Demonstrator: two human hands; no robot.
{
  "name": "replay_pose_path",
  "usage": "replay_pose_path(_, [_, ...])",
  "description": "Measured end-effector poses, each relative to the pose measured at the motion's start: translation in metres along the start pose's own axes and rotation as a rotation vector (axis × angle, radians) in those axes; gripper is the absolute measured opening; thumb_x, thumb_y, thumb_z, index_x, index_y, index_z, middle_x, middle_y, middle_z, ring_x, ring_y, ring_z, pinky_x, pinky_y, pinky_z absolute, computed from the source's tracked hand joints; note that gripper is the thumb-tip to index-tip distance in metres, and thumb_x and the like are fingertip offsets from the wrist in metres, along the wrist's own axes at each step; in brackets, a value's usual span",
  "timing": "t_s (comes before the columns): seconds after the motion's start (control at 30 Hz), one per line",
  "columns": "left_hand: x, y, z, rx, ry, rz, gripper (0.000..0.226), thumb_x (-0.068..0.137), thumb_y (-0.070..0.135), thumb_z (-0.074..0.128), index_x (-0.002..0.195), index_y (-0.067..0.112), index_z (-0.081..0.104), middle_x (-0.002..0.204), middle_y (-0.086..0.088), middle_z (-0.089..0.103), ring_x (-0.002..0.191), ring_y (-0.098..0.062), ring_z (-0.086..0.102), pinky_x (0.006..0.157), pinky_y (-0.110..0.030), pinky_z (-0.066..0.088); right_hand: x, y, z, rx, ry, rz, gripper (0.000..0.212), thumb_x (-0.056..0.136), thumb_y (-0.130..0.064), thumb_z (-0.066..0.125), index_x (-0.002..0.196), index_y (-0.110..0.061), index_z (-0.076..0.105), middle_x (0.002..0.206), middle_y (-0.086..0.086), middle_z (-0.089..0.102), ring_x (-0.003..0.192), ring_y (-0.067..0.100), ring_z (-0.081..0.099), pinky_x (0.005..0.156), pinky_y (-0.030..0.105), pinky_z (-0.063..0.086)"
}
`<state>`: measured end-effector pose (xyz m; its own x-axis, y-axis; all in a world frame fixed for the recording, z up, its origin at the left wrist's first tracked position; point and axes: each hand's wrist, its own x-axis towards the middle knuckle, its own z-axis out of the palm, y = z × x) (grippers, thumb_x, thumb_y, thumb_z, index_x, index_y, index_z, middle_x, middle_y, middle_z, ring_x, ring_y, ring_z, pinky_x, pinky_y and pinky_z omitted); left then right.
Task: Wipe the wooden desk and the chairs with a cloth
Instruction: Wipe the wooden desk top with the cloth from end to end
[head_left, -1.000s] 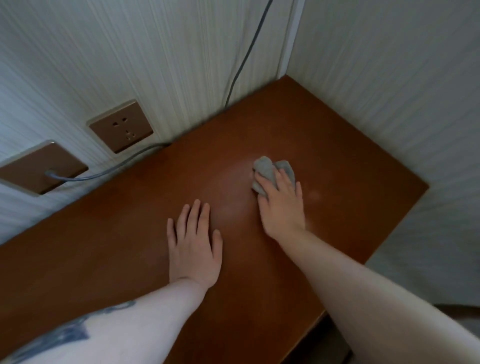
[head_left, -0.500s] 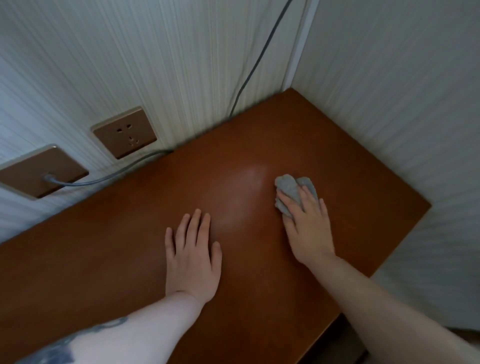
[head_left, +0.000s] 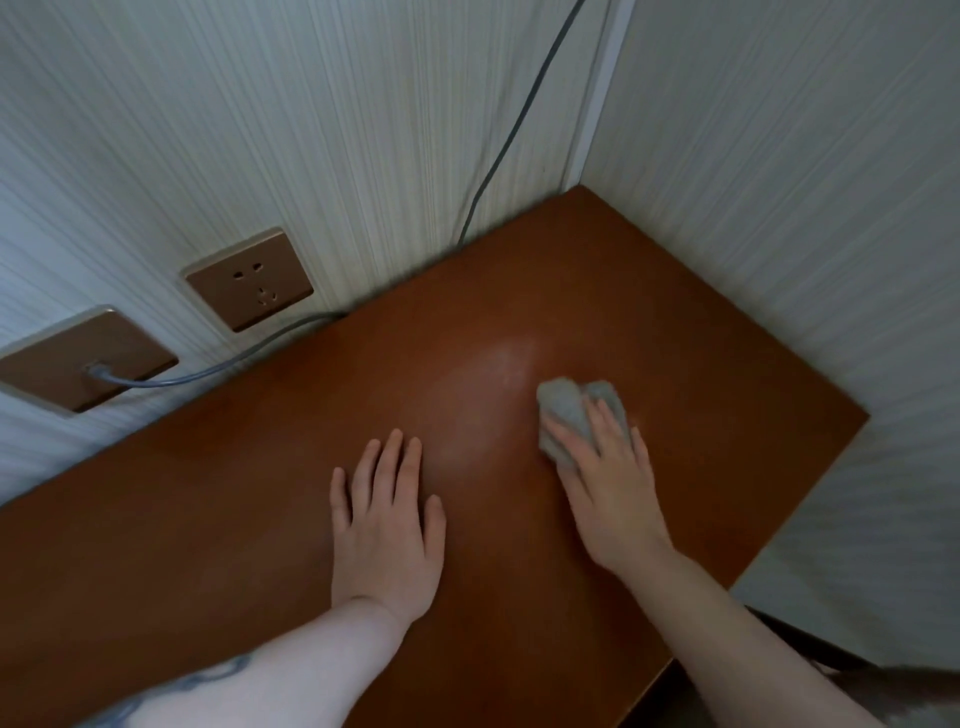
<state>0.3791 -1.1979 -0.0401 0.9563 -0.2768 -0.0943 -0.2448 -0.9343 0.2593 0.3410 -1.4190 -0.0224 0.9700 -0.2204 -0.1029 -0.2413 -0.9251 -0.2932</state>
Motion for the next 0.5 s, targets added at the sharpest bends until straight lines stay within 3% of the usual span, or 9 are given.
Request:
replay_pose_path(0.1, [0.0,-0.001,0.0,-0.013,0.012,0.003,0.063,0.095,0.047,0.014,0.15,0.023,0.03,0.158,0.002,0.025,0.147,-0.017,0.011,0.119,-0.047,0.006,0.032,-0.048,0.014,0.009,0.072,0.262,0.054,0.103,-0.033,0.029,0.154,-0.038,0.012,0.163,0.005,0.0,0.149,0.02,-0.01,0.12,0.044,-0.006])
replay_pose_path(0.17, [-0.001,0.0,-0.001,-0.035,0.013,0.007,0.063,0.094,0.047,0.013,0.151,0.023,0.028,0.158,0.003,0.023,0.148,-0.016,0.01,0.12,-0.046,0.004,0.019,-0.075,0.026,-0.02,0.093,0.089,0.052,0.102,-0.032,0.028,0.153,-0.036,0.02,0.163,0.008,0.009,0.15,0.023,-0.001,0.12,0.047,0.001])
replay_pose_path(0.23, [-0.001,0.0,-0.002,-0.066,0.022,0.018,0.064,0.094,0.047,0.012,0.151,0.022,0.027,0.158,0.003,0.023,0.148,-0.016,0.009,0.12,-0.045,0.002,-0.018,-0.081,0.032,-0.038,-0.004,-0.175,0.052,0.099,-0.034,0.024,0.152,-0.036,0.026,0.161,0.004,0.018,0.15,0.021,0.006,0.12,0.047,0.006])
replay_pose_path(0.33, [-0.001,-0.001,-0.004,-0.132,0.062,0.021,0.062,0.094,0.041,0.02,0.151,0.019,0.025,0.156,0.002,0.028,0.147,-0.014,0.013,0.12,-0.044,0.003,-0.065,-0.051,0.029,-0.04,-0.146,-0.384,0.052,0.101,-0.036,0.028,0.152,-0.043,0.018,0.162,-0.007,0.008,0.15,0.013,0.0,0.117,0.041,-0.002])
replay_pose_path(0.43, [-0.006,-0.005,-0.009,-0.264,0.117,0.01,0.057,0.095,0.021,0.045,0.149,0.017,0.029,0.154,0.0,0.034,0.146,-0.013,0.017,0.121,-0.045,0.006,-0.069,-0.011,0.01,-0.11,-0.177,-0.409,0.051,0.1,-0.042,0.028,0.149,-0.05,0.016,0.161,-0.012,0.005,0.149,0.009,0.001,0.117,0.039,-0.002])
replay_pose_path(0.5, [-0.003,-0.014,-0.013,-0.27,0.187,-0.069,0.058,0.091,0.015,0.054,0.147,0.016,0.035,0.152,-0.001,0.037,0.145,-0.015,0.02,0.121,-0.044,0.004,-0.037,-0.002,0.002,-0.06,-0.15,-0.287,0.05,0.099,-0.045,0.021,0.148,-0.051,0.018,0.161,-0.013,0.001,0.149,0.007,-0.004,0.119,0.036,-0.008])
